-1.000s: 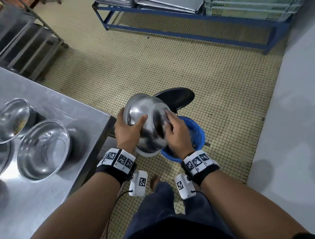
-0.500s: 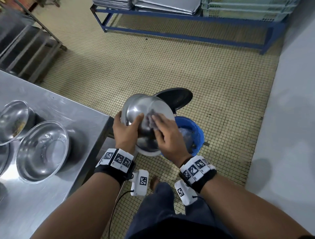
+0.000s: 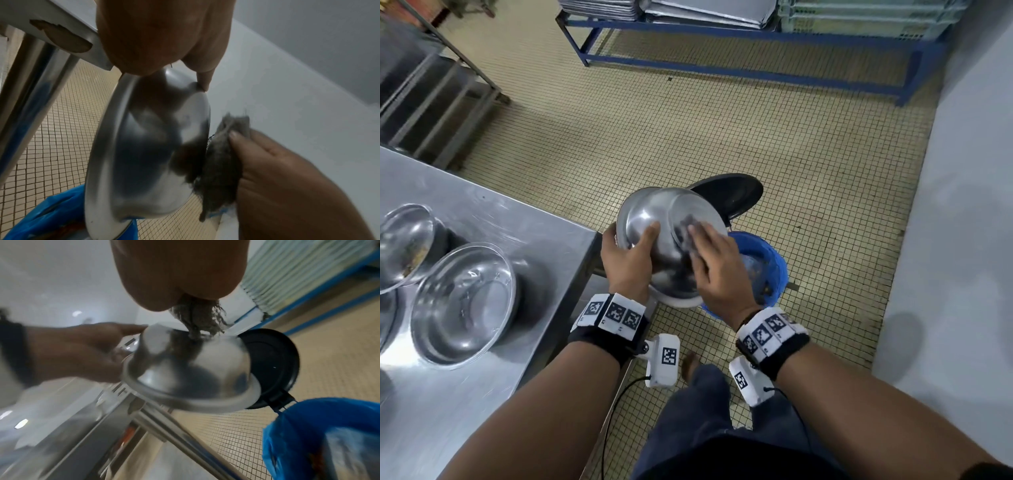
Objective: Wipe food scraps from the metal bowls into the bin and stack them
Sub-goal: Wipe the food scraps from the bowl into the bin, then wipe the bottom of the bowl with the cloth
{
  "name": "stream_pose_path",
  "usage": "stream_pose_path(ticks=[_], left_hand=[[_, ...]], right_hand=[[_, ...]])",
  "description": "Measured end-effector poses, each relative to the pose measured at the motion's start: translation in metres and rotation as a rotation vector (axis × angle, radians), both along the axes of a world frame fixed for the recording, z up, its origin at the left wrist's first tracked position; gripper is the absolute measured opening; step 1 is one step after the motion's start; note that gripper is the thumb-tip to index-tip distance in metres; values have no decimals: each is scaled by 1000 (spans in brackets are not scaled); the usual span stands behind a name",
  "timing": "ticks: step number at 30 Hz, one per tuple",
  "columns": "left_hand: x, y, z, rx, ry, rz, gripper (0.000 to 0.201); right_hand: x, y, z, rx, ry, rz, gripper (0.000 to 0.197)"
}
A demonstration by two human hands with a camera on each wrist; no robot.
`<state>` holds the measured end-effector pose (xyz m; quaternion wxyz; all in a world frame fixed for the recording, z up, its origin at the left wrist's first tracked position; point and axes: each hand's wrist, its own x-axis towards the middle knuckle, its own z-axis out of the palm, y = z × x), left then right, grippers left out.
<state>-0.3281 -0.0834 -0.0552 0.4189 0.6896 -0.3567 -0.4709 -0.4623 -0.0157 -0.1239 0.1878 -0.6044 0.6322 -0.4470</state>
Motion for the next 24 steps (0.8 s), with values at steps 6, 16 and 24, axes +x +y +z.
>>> stream_pose_path(ticks=[6,16,24], left_hand=[[4,-5,5,8,36,53,70],[-2,-5,8,-54,75,117,73],[3,-3,14,-105,13,29,70]], right_hand=[[-3,13,-27,164,-12,-84,49],[14,16,-6,-27,162,53,49],[-21,-7,-25,167,-224,-174,57]])
